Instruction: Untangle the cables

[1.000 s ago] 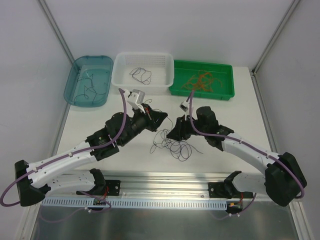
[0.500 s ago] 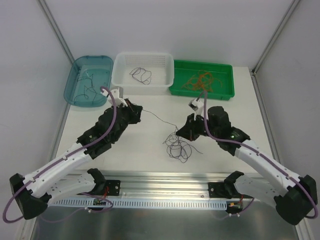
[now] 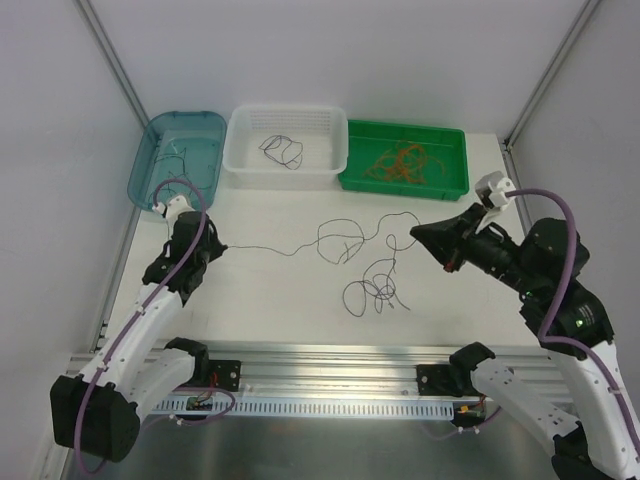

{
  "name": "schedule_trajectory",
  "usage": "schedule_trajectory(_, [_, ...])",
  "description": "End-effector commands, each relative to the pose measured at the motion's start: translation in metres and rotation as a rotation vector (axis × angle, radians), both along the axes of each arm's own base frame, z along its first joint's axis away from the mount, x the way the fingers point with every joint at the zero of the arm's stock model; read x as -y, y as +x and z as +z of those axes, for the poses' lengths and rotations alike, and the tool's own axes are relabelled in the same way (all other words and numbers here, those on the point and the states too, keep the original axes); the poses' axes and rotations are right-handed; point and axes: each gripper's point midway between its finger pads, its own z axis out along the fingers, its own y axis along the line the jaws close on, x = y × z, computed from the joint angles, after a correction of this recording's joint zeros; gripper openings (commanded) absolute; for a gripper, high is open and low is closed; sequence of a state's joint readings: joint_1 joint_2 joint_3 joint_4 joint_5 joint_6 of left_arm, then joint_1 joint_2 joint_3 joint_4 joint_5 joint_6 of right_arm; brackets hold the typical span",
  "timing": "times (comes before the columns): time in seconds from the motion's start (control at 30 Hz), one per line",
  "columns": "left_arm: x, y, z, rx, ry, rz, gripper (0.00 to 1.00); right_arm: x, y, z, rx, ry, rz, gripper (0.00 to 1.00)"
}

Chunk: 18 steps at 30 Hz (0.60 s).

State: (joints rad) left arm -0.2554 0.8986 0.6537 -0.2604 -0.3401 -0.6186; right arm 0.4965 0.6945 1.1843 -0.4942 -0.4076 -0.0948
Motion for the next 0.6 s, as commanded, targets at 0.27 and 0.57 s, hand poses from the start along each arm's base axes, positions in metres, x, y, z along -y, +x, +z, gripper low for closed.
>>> schedule_trajectory(0.27, [-0.085, -0.020, 0.000, -0.060, 0.045, 0.238, 0.00, 0.126, 0.040, 0.035, 0.084, -0.086, -0.739, 0.01])
schedule_trajectory(0.57, [-0.107, -0.022, 0.022, -0.023, 0.032, 0.289, 0.00, 0.148, 0.064, -0.010, -0.112, -0.197, -0.907, 0.01])
